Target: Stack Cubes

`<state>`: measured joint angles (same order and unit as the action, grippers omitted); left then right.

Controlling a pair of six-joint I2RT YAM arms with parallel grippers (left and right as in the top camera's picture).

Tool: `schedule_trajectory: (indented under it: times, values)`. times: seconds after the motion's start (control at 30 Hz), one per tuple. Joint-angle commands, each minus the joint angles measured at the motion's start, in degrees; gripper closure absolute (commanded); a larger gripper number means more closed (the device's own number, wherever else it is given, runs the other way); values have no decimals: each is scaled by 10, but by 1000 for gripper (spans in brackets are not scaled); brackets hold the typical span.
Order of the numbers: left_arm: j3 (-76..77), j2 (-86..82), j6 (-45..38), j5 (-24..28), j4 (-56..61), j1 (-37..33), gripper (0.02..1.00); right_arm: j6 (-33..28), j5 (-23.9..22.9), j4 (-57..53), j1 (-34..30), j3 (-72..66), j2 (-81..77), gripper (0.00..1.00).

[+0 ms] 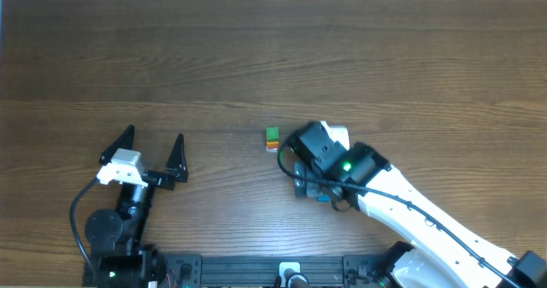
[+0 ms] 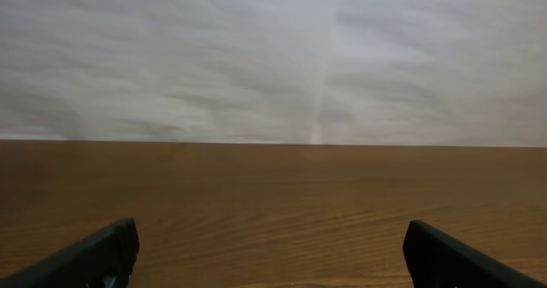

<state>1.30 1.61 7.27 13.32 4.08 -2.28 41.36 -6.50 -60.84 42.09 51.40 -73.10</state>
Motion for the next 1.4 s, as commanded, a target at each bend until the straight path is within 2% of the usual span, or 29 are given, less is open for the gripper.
schedule_trajectory:
  times: [0.03,0.2,0.4,0.8,0.93,1.23,1.4]
  values:
    - [-4,-3,-9,3,2,-3,20,30,57,85,-3,-105,20,9]
    - [-4,-3,-9,3,2,-3,20,32,59,136,-4,-148,19,7]
    - [-4,-3,-9,3,2,-3,20,32,43,148,-4,-151,7,7]
    - [-4,-3,-9,3,2,-3,20,32,38,203,-4,-151,-74,14]
    - [-4,-3,-9,3,2,-3,20,32,35,203,-4,-151,-74,86]
    - [-4,-3,-9,3,2,-3,20,32,34,201,-4,-151,-77,354]
    - [-4,-3,-9,3,2,-3,20,32,34,202,-4,-151,-84,446]
